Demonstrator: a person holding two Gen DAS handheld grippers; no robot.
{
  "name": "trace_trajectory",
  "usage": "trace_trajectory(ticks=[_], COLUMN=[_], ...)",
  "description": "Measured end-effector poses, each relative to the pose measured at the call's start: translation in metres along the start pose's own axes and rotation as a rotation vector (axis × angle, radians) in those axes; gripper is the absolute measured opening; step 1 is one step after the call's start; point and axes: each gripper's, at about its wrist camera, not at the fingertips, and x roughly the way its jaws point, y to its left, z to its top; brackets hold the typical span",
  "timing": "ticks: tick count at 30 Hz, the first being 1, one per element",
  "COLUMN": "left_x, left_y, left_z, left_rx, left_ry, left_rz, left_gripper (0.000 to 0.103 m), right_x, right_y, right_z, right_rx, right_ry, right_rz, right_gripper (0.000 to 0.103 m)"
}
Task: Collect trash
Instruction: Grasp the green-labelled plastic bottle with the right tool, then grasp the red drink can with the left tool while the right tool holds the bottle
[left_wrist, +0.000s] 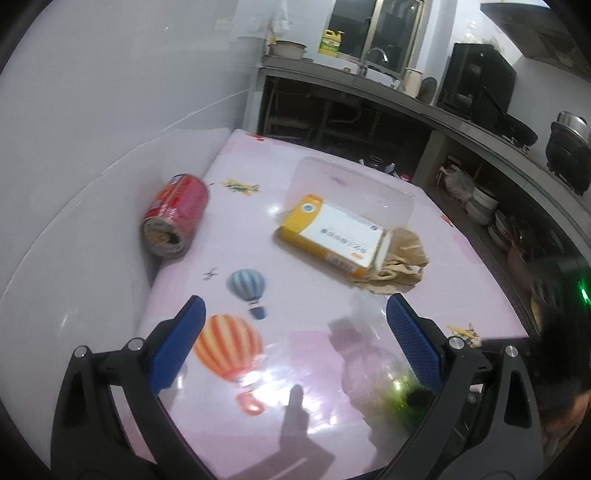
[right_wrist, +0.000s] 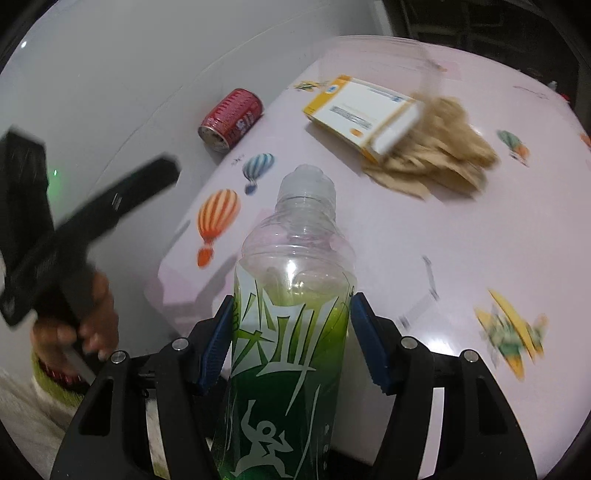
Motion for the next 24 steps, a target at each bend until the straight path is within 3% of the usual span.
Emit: trace_trajectory(ticks=[4,14,19,24], left_x=[0.012,0.024,0.026,0.022], left_y=[-0.022,-0.061,-0.063,-0.051], left_z=[0.005,0.013,0.014,0.012], left_rx=[0.033,0.078,0.069,0.056], left_ry=[0.026,0.047,0.056,0.038], left_rz=[-0.014,-0.014,-0.008,0.047], left_gripper=[0.094,0.094,0.094,0.094], right_x=[-0.024,-0.079,-0.095,-0.096], right_y=[-0.017,-0.088,-0.118,-0.135], right_z=[-0.026,-0.072,-0.079,-0.074], right_rx=[0.031,0.222,0.292,0.342], right_ry=[-0.041,-0.155,-0.215,-0.257], right_rz=[-0.09,-0.183,-0.232,-0.22], right_gripper=[0.061,0.061,0.061,0.061])
